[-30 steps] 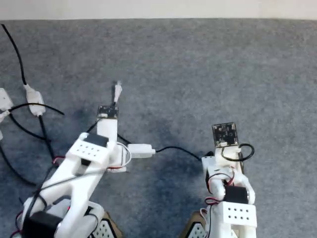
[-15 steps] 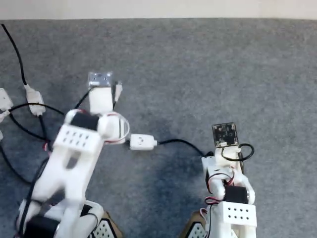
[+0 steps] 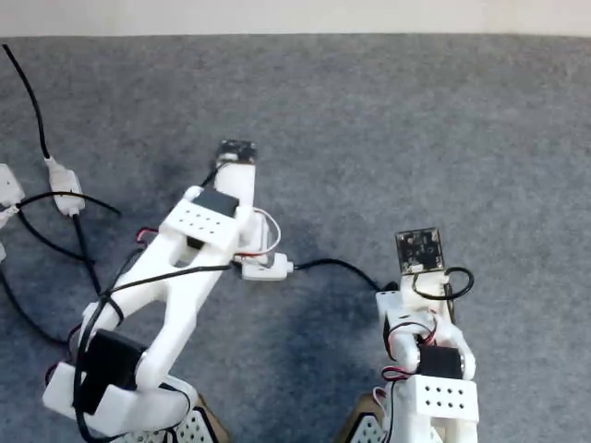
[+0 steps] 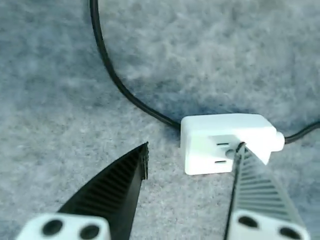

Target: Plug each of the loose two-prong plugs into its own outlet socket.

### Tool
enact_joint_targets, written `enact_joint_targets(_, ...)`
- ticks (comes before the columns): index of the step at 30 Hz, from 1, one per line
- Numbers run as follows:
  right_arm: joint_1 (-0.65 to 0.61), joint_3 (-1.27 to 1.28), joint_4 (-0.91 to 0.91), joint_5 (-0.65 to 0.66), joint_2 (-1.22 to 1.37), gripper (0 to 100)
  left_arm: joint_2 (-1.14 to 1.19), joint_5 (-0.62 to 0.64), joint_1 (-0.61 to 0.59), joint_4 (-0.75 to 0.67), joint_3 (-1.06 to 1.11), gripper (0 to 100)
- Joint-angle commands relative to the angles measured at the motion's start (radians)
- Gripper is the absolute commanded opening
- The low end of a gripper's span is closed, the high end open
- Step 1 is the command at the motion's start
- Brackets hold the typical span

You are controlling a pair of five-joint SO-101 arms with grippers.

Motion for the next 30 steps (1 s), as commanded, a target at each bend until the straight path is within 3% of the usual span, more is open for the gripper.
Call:
enact_joint_targets(1, -0.008, -0.004, -0.018, 0.012, 0.01, 25.2, -0.002, 0.0, 0.021, -0.011, 0.067, 28)
enact_joint_targets(13, -0.008, -0.004, -0.018, 0.012, 0.01, 25.2, -0.004, -0.031, 0.015, -0.064, 0.315, 25)
enact_joint_targets(22, -0.008, -0.004, -0.018, 0.011, 0.01, 25.2, -0.156, -0.031, 0.021, -0.018, 0.298, 25)
enact_joint_targets(30, -0.008, -0.004, -0.018, 0.011, 0.01, 25.2, -0.403, -0.021, -0.021, 0.101, 0.087, 25)
